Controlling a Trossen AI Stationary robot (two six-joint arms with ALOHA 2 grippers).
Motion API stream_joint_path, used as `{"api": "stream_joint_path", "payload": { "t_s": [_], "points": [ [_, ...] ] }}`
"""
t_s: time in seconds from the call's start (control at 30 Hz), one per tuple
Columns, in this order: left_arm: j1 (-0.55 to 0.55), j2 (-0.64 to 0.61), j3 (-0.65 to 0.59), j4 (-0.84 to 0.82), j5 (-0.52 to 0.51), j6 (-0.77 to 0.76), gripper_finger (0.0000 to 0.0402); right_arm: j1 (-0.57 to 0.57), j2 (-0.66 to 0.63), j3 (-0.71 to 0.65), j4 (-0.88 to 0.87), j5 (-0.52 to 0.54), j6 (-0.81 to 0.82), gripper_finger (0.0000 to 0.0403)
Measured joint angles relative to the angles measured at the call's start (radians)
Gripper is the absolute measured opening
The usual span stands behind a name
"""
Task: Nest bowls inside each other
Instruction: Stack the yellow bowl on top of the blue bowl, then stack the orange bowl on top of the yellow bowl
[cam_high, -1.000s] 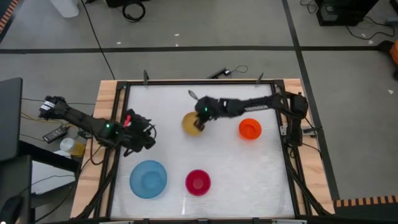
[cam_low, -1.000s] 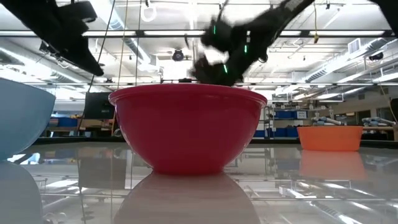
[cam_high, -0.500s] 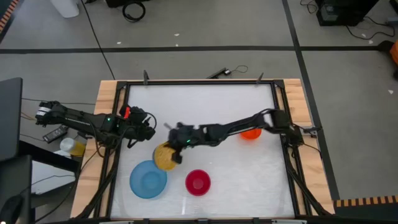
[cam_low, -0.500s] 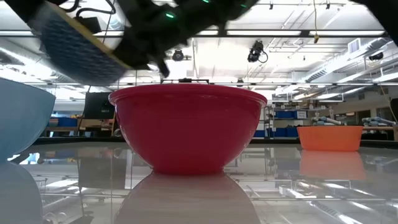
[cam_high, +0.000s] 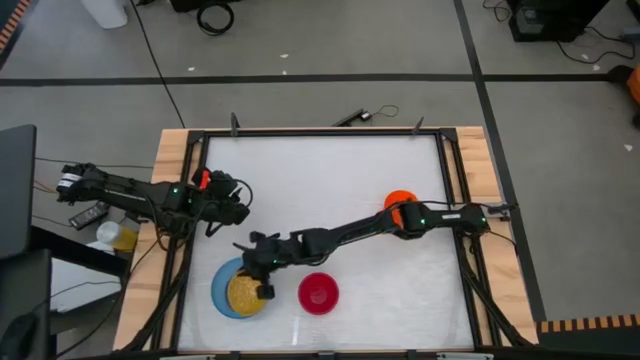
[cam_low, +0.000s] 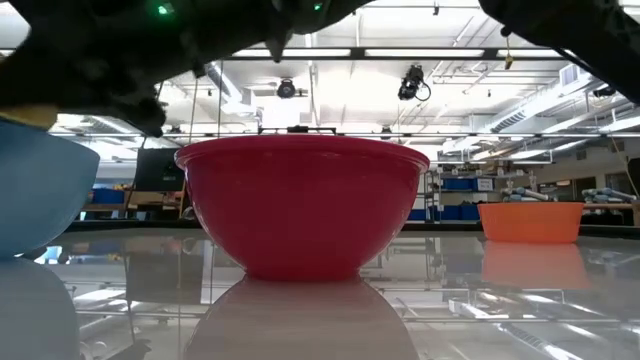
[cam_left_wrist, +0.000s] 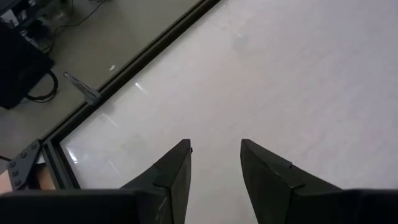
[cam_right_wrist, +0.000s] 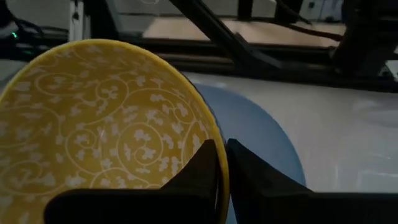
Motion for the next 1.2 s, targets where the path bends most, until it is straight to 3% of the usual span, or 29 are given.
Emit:
{"api": "stream_joint_path", "payload": {
  "t_s": [0.2,0.63,0.73,0.9,0.97,1.03,1.2],
  "points": [
    [0.003,0.0,0.0,0.001,-0.015,0.001,0.0141,-0.001,0.024,0.025,-0.018,0.027,0.003,0.0068],
    [0.002,0.001,0.0,0.007,-0.042,-0.006,0.0141,-0.016,0.015,0.028,-0.054,0.072,0.003,0.0212],
    [0.002,0.001,0.0,0.007,-0.042,-0.002,0.0141,-0.014,0.0,0.028,-0.072,-0.007,0.0,0.0229],
    [0.003,0.001,0.0,0.017,-0.042,0.017,0.0141,-0.023,-0.021,0.031,-0.141,-0.287,0.049,0.0227],
    [0.008,0.001,0.0,0.032,-0.042,0.029,0.0141,-0.026,-0.02,0.03,-0.159,-0.336,0.079,0.0223],
    [0.016,0.001,0.0,0.051,-0.042,0.05,0.0141,-0.029,-0.017,0.028,-0.158,-0.284,0.106,0.0219],
    [0.036,0.001,0.0,0.084,-0.042,0.097,0.0141,-0.037,-0.048,0.028,-0.191,-0.028,0.087,0.0215]
  ]
}}
